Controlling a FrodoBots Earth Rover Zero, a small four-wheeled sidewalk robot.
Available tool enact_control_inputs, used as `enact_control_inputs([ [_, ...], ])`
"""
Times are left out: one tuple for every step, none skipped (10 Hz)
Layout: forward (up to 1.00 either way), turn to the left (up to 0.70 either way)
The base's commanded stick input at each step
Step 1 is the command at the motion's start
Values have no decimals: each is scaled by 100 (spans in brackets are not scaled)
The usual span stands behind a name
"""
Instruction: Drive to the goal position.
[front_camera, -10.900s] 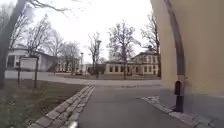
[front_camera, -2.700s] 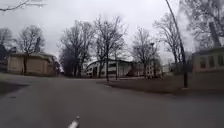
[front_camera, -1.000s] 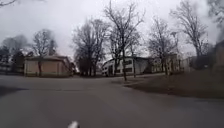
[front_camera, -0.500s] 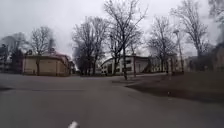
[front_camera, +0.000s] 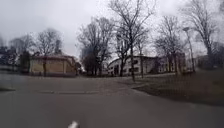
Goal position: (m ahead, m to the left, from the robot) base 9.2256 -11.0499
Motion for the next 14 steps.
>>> enact_control_inputs([
  [100, 2],
  [100, 0],
  [100, 0],
  [100, 0],
  [100, 0],
  [100, 0],
  [100, 0],
  [100, -10],
  [100, -38],
  [100, -40],
  [100, -40],
  [100, -28],
  [100, 0],
  [100, 0],
])
